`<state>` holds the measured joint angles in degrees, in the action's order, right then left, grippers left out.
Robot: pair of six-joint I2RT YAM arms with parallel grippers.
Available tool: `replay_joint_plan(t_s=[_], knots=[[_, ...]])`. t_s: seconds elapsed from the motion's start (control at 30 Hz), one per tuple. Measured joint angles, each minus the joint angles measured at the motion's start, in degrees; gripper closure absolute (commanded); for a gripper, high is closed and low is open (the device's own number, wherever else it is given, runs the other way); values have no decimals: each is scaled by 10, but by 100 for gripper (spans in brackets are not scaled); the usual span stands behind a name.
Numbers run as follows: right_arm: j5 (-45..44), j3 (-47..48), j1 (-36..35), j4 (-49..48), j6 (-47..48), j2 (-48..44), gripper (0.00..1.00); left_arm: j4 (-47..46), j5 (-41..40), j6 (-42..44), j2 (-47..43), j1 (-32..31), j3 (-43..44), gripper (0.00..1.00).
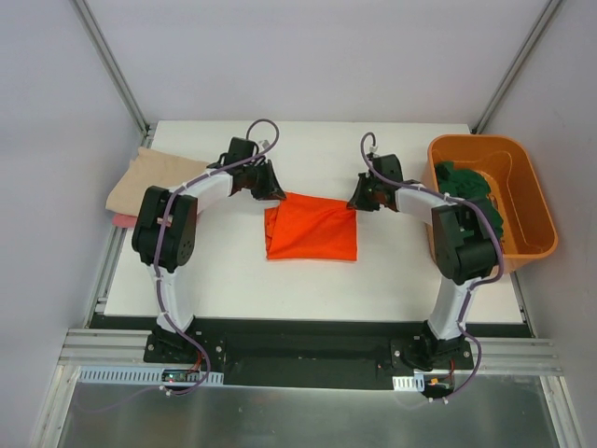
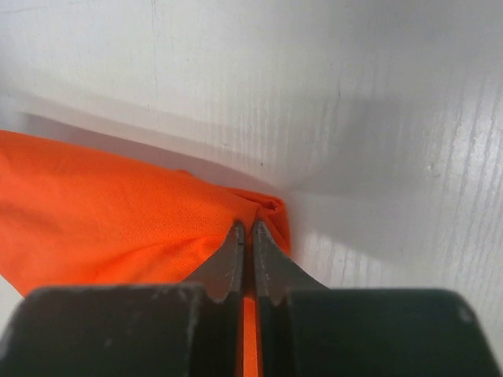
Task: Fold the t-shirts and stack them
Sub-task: Smooth out wrinkles on the folded tshirt
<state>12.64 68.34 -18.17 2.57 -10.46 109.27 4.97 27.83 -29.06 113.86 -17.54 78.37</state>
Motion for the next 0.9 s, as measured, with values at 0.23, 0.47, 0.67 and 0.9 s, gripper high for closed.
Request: replay_joint_plan(t_s=[0.23, 0.47, 0.67, 0.9], knots=[[21, -44, -1, -9, 6, -87, 99, -17, 5, -1, -92, 0, -67, 100], [68, -59, -11, -20, 6, -179, 99, -29, -20, -3, -221, 0, -154, 100], [85, -59, -21, -22, 6, -178, 100, -36, -55, -5, -234, 4, -165, 100], [65, -4, -21, -23, 7, -68, 100, -51, -76, -14, -144, 32, -162, 100]])
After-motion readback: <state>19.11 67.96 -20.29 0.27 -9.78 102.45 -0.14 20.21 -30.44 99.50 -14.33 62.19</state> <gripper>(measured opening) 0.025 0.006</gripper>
